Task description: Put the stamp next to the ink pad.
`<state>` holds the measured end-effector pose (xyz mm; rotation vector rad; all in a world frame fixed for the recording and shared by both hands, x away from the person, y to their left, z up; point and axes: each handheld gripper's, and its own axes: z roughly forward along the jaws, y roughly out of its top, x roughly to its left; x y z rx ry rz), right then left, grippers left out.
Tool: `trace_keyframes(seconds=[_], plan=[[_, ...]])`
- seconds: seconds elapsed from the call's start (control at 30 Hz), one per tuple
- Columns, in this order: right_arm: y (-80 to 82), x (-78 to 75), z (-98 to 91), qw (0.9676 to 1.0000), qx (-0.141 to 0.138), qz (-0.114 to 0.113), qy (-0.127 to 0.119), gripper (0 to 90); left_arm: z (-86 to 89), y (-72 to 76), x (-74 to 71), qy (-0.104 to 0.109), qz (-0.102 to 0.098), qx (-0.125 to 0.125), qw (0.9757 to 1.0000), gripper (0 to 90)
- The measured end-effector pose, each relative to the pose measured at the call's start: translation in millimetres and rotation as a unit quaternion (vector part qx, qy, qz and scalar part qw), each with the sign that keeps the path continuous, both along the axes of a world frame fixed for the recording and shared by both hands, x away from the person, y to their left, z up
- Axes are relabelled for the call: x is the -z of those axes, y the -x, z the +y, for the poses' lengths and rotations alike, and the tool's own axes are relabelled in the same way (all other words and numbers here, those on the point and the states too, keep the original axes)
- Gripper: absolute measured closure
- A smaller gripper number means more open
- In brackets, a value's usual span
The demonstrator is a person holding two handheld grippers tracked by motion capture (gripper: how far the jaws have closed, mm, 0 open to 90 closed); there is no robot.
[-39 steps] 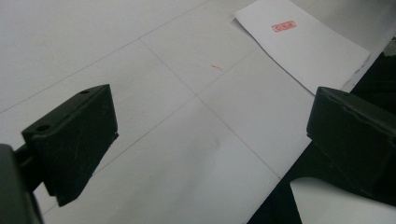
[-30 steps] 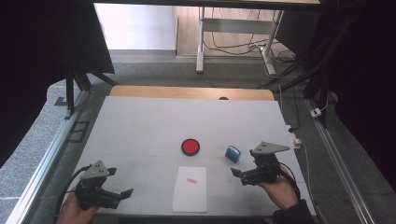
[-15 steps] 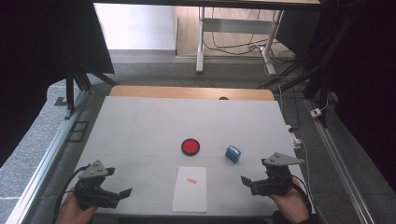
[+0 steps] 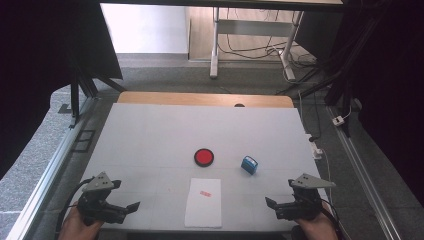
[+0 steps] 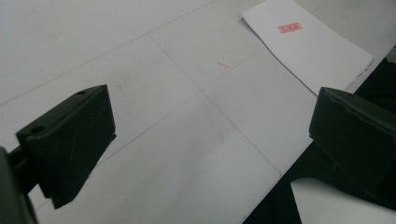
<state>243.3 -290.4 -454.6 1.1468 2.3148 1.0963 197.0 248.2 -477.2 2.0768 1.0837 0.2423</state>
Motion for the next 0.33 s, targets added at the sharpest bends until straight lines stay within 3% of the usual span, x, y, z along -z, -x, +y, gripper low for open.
trace_keyframes(seconds=[0.33], plan=[[5.1,-0.3,-4.3,1.0000,0.002,0.009,0.002,0.0,0.0,-0.9,0.1,0.001,0.007,-0.001,1.0000,0.6]])
